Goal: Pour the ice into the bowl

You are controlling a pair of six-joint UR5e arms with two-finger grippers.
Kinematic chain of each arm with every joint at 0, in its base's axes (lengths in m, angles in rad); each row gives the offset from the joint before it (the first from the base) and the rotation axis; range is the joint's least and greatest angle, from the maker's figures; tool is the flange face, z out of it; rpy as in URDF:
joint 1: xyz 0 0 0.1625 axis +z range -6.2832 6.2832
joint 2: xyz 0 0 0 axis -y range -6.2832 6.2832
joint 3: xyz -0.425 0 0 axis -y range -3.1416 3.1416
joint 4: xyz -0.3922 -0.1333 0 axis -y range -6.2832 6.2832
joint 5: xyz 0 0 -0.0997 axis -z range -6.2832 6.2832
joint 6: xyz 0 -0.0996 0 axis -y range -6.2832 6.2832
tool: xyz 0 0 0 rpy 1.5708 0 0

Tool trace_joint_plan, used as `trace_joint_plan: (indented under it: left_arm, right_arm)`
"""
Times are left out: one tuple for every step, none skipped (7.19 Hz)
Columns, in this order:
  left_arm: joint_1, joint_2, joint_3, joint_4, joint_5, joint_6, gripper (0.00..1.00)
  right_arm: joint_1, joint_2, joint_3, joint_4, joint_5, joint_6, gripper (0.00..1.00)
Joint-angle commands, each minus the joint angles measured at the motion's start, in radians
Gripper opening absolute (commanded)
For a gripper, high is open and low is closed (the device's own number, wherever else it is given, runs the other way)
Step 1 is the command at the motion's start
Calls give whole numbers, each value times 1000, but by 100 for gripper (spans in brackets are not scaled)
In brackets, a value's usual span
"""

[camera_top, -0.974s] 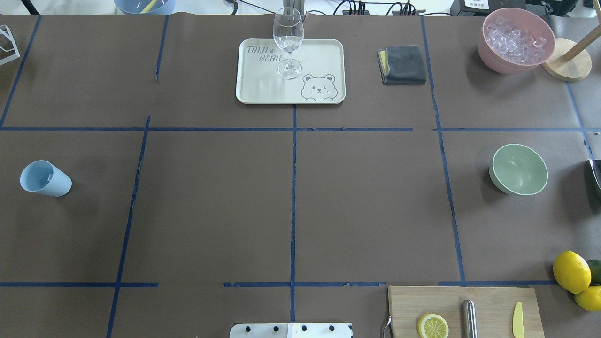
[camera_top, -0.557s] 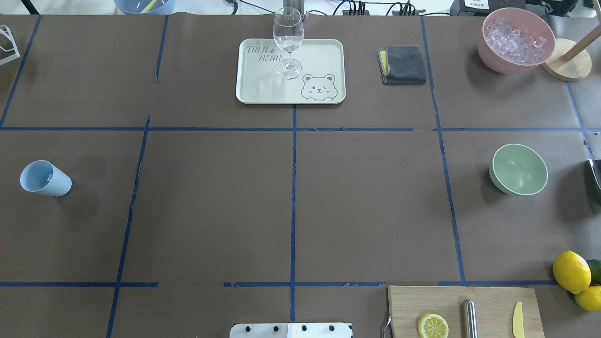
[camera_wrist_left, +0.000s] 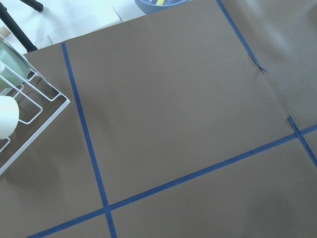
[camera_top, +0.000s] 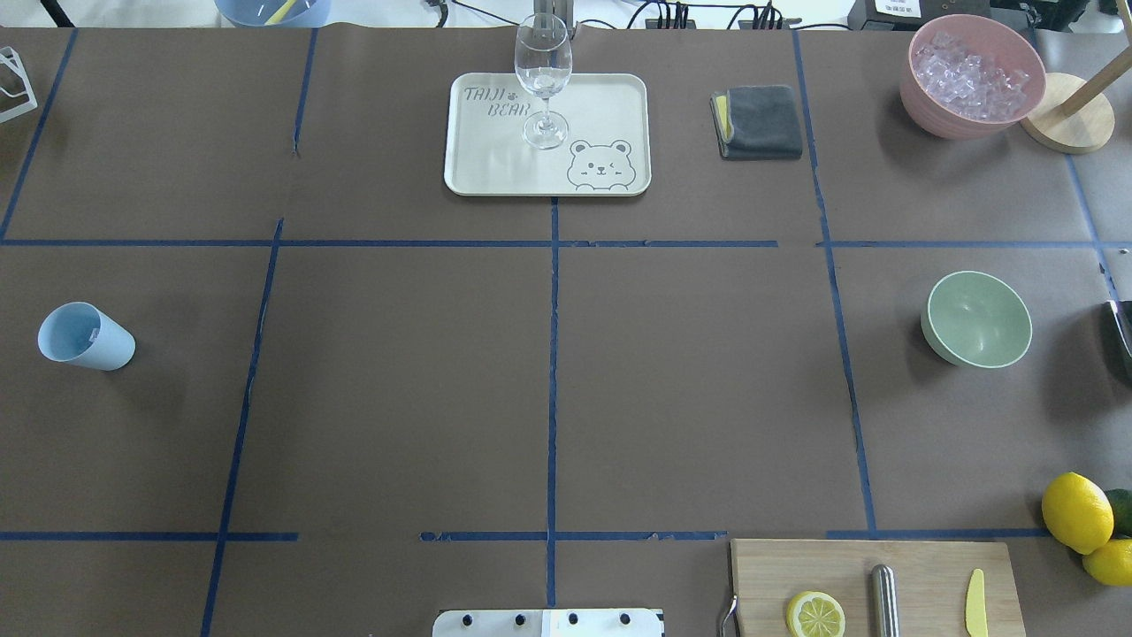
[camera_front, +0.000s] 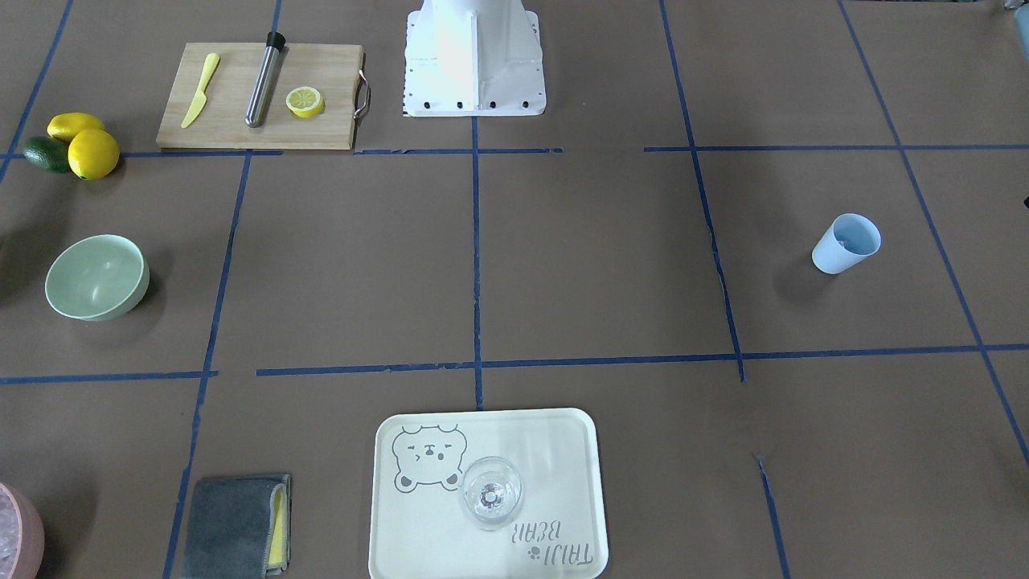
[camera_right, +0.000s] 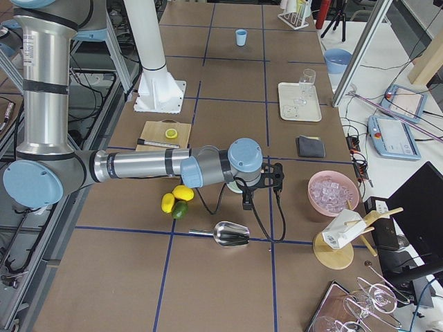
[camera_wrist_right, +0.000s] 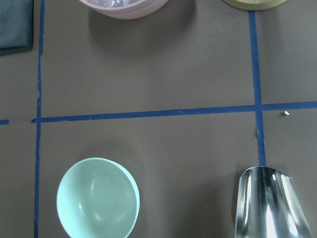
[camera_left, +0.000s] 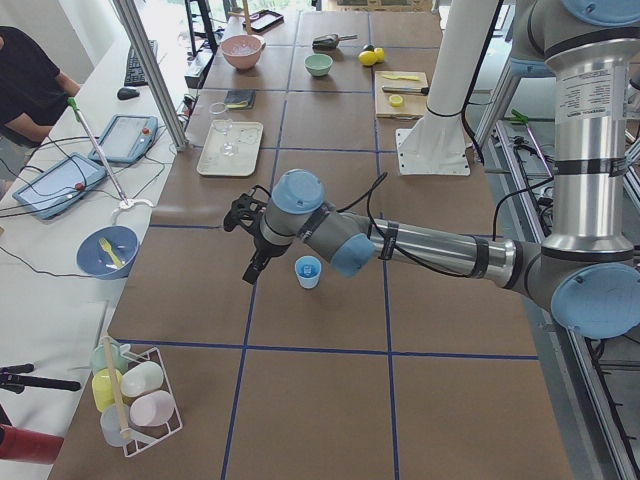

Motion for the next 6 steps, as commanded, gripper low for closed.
trace_joint_plan:
  left_arm:
    - [150,84,-25,-232,150,-269,100]
    - [169,133,-83,-234,216,-291,100]
    - [181,174,-137,-234,255,-304,100]
    - [184,184,-167,-235,256,-348,100]
    - [210,184,-180,-235,278,-383,100]
    - [235,186,-191,-237,343,-403,100]
  right_arm:
    - [-115,4,-6,90,-29,139,100]
    - [-205,-2,-9,217,-131,289,100]
    - [-284,-8,-61,364,-183,421,100]
    - [-348,-5,-163,555,-220,536,100]
    - [-416,-5,-201,674,-293,654,100]
    - [-445,-10,-219,696,-308,671,100]
